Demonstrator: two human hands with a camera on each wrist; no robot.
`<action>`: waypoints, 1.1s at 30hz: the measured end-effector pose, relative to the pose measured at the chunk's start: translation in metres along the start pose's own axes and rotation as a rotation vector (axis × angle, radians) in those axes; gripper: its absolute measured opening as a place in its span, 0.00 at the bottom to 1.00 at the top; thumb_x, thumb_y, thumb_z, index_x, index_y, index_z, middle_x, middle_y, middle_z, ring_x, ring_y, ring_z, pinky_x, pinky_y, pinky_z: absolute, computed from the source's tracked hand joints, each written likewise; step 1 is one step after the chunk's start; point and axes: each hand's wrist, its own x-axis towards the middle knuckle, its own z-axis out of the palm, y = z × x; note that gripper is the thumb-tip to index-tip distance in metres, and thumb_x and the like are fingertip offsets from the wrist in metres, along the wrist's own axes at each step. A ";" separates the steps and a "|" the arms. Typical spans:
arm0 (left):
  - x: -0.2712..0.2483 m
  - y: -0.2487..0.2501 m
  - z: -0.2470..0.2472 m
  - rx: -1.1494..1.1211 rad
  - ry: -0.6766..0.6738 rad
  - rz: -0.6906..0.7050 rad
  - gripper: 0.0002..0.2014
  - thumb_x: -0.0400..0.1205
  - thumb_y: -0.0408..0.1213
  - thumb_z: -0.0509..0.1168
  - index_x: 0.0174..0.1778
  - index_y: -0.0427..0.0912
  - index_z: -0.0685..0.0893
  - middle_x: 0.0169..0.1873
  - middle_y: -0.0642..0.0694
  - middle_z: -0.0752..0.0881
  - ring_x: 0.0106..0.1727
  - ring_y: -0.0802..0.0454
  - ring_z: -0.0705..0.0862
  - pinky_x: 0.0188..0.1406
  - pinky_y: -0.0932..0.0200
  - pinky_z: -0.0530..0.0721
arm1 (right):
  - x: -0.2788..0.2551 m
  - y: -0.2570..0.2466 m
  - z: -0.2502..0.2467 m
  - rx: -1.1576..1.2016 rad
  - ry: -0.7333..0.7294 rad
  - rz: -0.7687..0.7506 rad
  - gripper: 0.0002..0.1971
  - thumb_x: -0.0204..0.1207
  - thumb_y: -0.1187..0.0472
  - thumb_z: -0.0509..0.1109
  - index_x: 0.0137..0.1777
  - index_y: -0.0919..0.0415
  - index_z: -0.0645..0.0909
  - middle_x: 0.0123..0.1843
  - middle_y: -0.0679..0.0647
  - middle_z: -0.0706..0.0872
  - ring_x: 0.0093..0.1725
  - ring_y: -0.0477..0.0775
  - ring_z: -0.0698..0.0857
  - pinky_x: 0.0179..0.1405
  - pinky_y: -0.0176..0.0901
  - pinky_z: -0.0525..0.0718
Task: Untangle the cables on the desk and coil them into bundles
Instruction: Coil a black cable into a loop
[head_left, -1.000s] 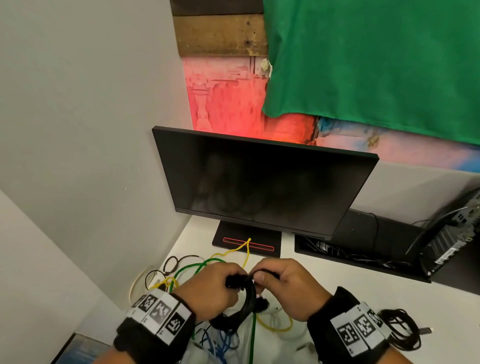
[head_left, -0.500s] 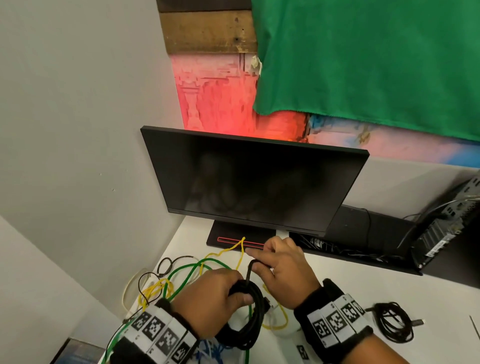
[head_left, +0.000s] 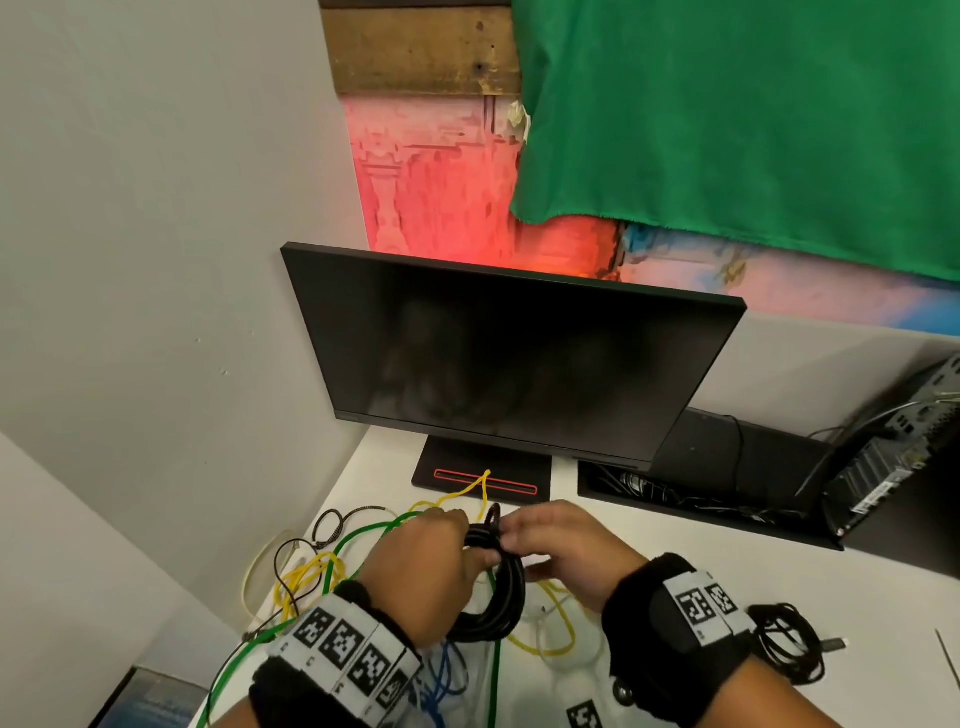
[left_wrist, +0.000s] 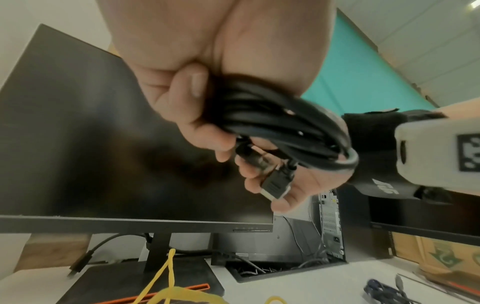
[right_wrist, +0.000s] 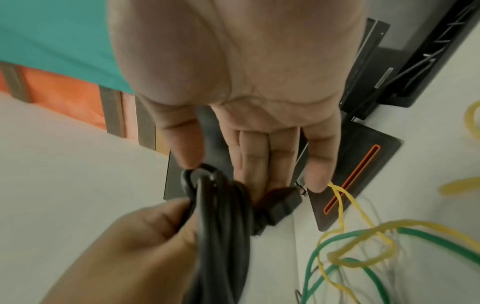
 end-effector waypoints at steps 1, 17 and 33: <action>0.002 -0.002 -0.002 -0.018 0.008 -0.034 0.18 0.82 0.60 0.60 0.51 0.49 0.81 0.47 0.50 0.85 0.48 0.50 0.84 0.39 0.58 0.75 | -0.002 0.003 0.005 -0.019 -0.050 -0.001 0.14 0.62 0.49 0.79 0.47 0.53 0.90 0.43 0.49 0.91 0.46 0.48 0.88 0.50 0.45 0.82; 0.003 -0.012 0.011 -0.792 -0.085 -0.006 0.09 0.84 0.41 0.66 0.38 0.47 0.83 0.28 0.50 0.89 0.27 0.57 0.87 0.31 0.64 0.83 | -0.009 -0.003 0.015 -0.711 0.104 -0.158 0.12 0.69 0.49 0.76 0.38 0.43 0.72 0.44 0.44 0.79 0.42 0.44 0.80 0.41 0.39 0.79; 0.010 -0.018 0.004 -0.969 -0.227 -0.050 0.12 0.83 0.40 0.68 0.61 0.56 0.80 0.36 0.42 0.91 0.41 0.42 0.91 0.32 0.57 0.85 | -0.014 0.021 0.019 -0.766 0.627 -0.710 0.15 0.84 0.45 0.59 0.60 0.51 0.82 0.45 0.46 0.91 0.44 0.47 0.86 0.42 0.43 0.86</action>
